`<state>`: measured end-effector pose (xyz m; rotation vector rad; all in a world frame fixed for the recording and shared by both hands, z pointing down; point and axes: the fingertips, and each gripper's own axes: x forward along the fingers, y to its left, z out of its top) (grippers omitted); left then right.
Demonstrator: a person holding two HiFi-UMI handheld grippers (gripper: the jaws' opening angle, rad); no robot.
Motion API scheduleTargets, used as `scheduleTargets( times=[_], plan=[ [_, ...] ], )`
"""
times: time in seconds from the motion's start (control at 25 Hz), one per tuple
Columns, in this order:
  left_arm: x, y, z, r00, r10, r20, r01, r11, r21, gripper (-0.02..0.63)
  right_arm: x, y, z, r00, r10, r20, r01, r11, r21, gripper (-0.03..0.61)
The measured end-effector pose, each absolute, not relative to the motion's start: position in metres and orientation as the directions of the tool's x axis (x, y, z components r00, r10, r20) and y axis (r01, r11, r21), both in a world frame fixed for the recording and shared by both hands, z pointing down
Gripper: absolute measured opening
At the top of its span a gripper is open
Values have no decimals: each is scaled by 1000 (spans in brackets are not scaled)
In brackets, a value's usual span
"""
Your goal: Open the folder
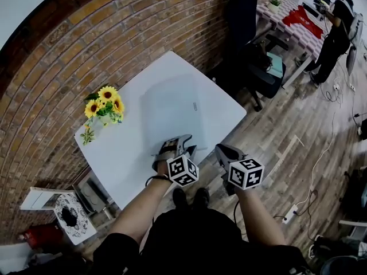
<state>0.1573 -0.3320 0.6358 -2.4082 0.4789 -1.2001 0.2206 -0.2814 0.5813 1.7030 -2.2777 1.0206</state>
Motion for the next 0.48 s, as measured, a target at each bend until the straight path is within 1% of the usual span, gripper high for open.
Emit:
scheduleTargets(
  times=[0.12, 0.16, 0.32, 0.48],
  plan=[
    [157, -331, 616, 606, -501, 618, -153, -836, -528, 88, 220, -285, 589, -364, -794, 487, -891, 143, -432, 34],
    [156, -331, 609, 615, -507, 603, -168, -832, -528, 73, 220, -285, 592, -365, -789, 495, -892, 144, -429, 34],
    [146, -337, 581, 640, -550, 537, -268, -815, -515, 41, 218, -289, 604, -370, -770, 520, -898, 151, -414, 34],
    [130, -347, 553, 658, -590, 468, -405, -801, -440, 30, 213, -296, 616, -377, -745, 550, -903, 165, -397, 37]
  ],
)
